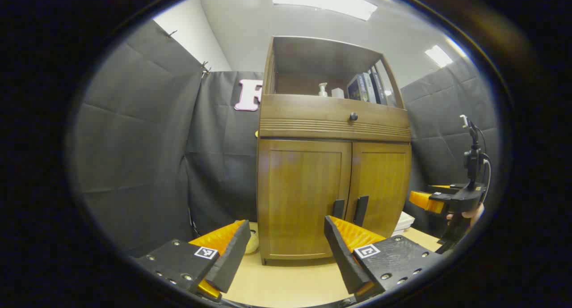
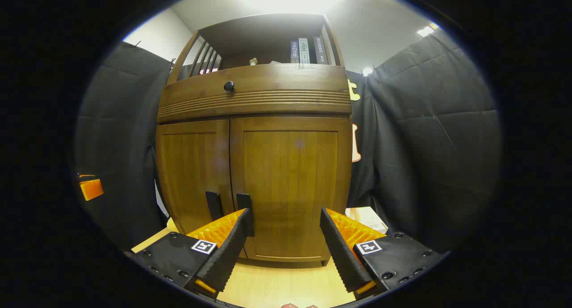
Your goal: Open the right door of the double-door shoe cabinet with the right hand, and open the left door with the left hand.
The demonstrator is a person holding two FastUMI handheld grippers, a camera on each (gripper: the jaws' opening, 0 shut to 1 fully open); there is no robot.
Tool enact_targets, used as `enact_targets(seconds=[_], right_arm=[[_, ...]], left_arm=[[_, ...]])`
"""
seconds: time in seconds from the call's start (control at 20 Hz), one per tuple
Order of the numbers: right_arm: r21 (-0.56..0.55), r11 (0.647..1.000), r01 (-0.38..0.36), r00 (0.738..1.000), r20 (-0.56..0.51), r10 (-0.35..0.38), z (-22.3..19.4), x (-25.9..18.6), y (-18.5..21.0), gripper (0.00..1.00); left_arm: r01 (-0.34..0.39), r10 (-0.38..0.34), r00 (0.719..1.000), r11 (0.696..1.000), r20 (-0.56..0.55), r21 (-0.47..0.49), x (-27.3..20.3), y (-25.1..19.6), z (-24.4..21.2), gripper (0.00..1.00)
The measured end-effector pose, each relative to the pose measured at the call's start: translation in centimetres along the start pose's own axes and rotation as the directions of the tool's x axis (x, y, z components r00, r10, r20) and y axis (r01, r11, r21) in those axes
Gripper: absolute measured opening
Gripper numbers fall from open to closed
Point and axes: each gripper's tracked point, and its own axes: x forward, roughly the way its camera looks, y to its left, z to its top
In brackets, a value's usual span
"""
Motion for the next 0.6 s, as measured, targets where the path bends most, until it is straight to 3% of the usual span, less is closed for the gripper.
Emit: enact_targets(seconds=[0.6], right_arm=[[0.033,0.999,-0.023,0.999,-0.022,0.024,0.59,-0.09,0.8,0.97]], left_arm=[[-0.023,0.023,0.999,1.0,-0.041,0.005,0.42,0.26,-0.52,0.95]])
